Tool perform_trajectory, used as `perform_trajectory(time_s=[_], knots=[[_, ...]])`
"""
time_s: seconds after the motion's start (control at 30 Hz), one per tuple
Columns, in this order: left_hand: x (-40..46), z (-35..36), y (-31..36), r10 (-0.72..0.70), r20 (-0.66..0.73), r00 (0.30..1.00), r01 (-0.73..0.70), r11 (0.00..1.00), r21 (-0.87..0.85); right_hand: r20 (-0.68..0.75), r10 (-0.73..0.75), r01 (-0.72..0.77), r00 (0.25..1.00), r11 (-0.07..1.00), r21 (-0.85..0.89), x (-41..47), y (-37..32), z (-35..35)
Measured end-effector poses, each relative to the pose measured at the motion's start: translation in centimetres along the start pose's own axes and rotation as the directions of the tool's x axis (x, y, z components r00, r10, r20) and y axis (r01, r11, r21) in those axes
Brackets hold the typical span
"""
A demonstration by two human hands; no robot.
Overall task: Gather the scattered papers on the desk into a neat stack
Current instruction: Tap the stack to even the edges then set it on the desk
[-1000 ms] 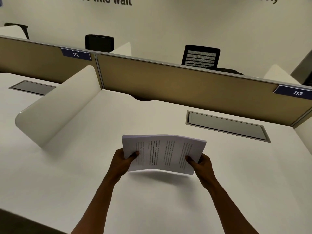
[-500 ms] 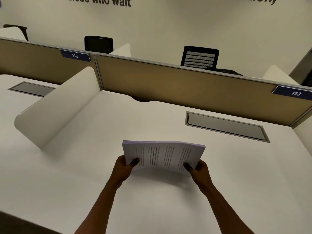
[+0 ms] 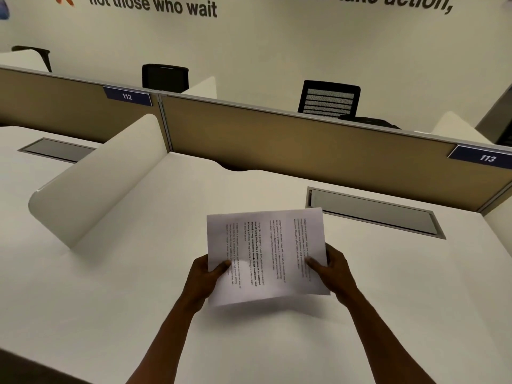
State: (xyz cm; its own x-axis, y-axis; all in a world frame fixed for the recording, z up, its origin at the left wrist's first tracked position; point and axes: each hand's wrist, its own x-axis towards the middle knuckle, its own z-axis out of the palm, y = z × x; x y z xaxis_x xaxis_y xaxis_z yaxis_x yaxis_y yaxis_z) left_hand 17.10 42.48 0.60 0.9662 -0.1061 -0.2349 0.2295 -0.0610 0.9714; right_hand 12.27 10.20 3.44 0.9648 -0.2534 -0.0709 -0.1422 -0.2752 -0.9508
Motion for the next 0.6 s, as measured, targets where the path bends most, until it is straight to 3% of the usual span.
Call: perform_trajectory(time_s=[0.07, 0.13, 0.23, 0.33, 0.47, 0.6], knots=[[-0.4, 0.1, 0.4, -0.033, -0.011, 0.999, 0.031, 0.992, -0.124, 0.025, 0.035, -0.037, 0.999, 0.997, 0.070, 0.9, -1.7, -1.0], [-0.7, 0.3, 0.6, -0.081, -0.019, 0.997, 0.074, 0.966, -0.246, 0.037, 0.103, -0.109, 0.994, 0.963, 0.248, 1.6, -2.9, -1.9], [-1.0, 1.0, 1.3, -0.113, -0.046, 0.992, 0.086, 0.913, -0.400, 0.093, 0.240, -0.247, 0.966, 0.760, 0.601, 1.3, -3.4, -1.5], [-0.9, 2.1, 1.9, -0.128, -0.078, 0.989, 0.066, 0.842, -0.536, 0.235, 0.167, -0.287, 0.958, 0.617, 0.733, -0.1, -2.9, 1.4], [-1.2, 3.9, 2.4, -0.170, -0.139, 0.976, 0.040, 0.762, -0.646, 0.243, 0.154, -0.276, 0.958, 0.736, 0.618, -1.5, -4.5, 7.1], [-2.6, 5.9, 3.0, -0.192, -0.247, 0.950, 0.010, 0.808, -0.590, 0.098, 0.146, -0.176, 0.984, 0.827, 0.535, -0.8, -5.9, 10.6]])
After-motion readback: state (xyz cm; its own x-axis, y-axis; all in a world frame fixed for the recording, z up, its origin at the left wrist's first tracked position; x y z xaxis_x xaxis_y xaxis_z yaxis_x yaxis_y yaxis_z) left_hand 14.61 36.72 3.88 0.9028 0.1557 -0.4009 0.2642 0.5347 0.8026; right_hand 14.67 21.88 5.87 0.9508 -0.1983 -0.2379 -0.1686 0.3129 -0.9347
